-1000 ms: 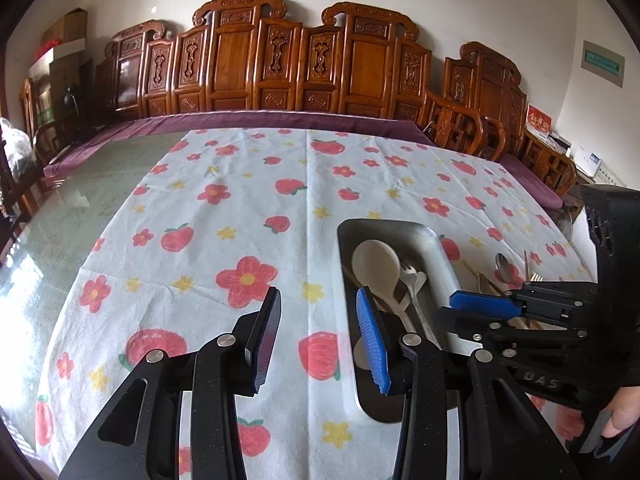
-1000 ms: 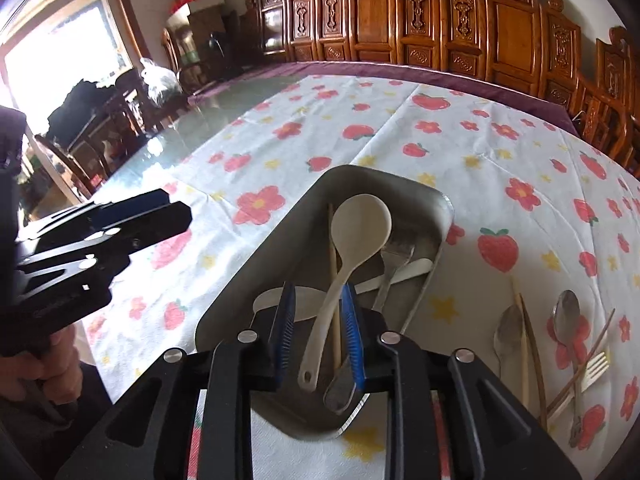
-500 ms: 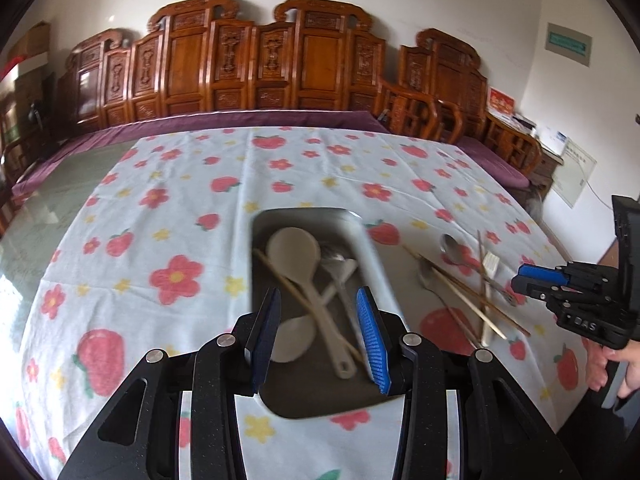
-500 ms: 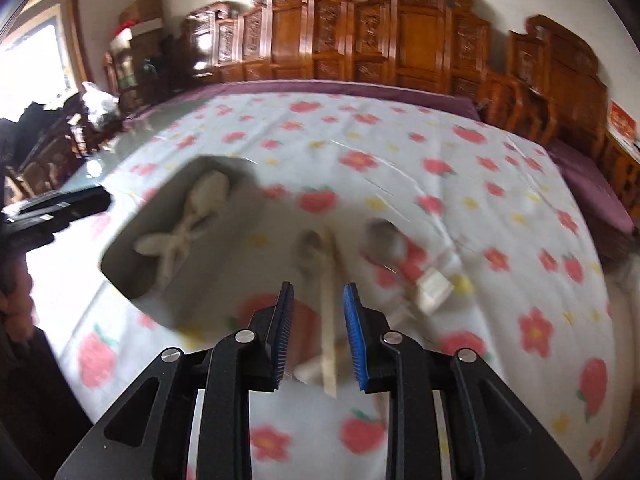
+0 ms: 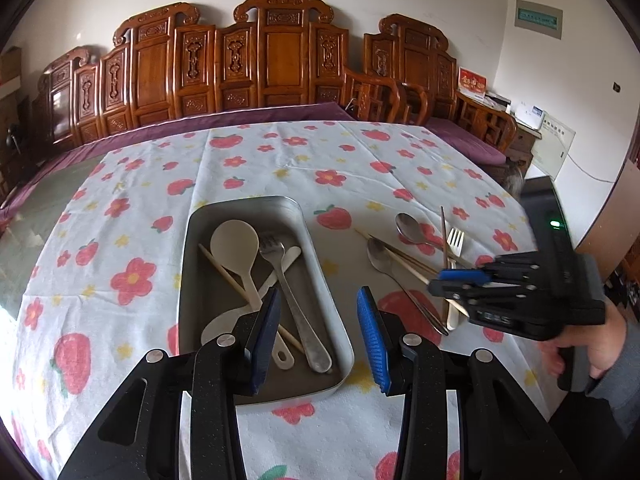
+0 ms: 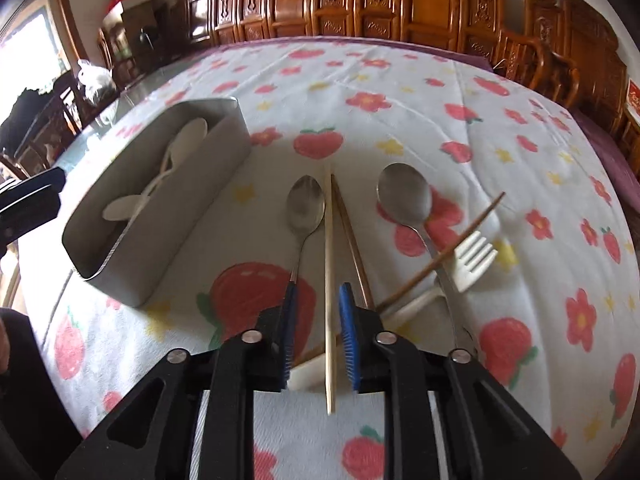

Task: Organize utensils
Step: 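Grasp a bamboo chopstick from the table with the right tool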

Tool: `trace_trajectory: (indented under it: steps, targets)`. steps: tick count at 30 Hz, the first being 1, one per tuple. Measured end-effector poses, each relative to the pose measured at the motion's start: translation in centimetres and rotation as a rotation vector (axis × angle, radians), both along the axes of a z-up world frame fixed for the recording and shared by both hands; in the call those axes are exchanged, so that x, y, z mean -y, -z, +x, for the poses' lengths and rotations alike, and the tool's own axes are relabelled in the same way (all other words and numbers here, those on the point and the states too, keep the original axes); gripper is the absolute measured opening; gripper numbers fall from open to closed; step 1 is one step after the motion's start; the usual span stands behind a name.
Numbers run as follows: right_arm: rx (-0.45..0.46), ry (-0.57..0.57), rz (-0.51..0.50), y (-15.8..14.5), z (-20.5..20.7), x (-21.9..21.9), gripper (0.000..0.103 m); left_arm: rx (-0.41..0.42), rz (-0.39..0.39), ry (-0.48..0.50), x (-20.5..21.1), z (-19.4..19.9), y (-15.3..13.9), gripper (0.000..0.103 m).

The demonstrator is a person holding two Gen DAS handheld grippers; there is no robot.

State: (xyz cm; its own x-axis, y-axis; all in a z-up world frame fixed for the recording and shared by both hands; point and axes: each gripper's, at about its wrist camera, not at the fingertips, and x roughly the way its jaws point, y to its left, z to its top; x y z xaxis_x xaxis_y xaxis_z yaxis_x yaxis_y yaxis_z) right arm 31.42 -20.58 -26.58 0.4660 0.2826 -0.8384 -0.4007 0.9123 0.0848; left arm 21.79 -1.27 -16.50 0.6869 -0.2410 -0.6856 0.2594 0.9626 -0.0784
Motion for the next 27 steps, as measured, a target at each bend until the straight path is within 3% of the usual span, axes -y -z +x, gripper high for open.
trace_trajectory:
  steps: [3, 5, 12, 20, 27]
  targets:
    - [-0.026, -0.005, -0.036, 0.9, 0.8, -0.5, 0.017, 0.000, 0.003, -0.001, 0.1, 0.0, 0.1, 0.038]
    - [-0.022, -0.007, -0.050, 1.3, 0.8, -0.6, 0.007, -0.001, 0.003, -0.002, 0.0, 0.0, 0.1, 0.038]
    - [0.029, 0.014, -0.019, 0.1, -0.3, 1.1, 0.006, -0.002, 0.020, 0.002, 0.7, -0.2, 0.0, 0.038]
    - [0.134, 0.071, 0.000, -2.4, -2.6, 4.9, 0.006, -0.010, 0.050, 0.037, 4.3, -0.1, -0.8, 0.038]
    - [0.111, 0.128, 0.090, -1.7, -2.8, 8.3, 0.006, -0.073, 0.074, 0.056, 8.4, 2.7, 0.3, 0.038]
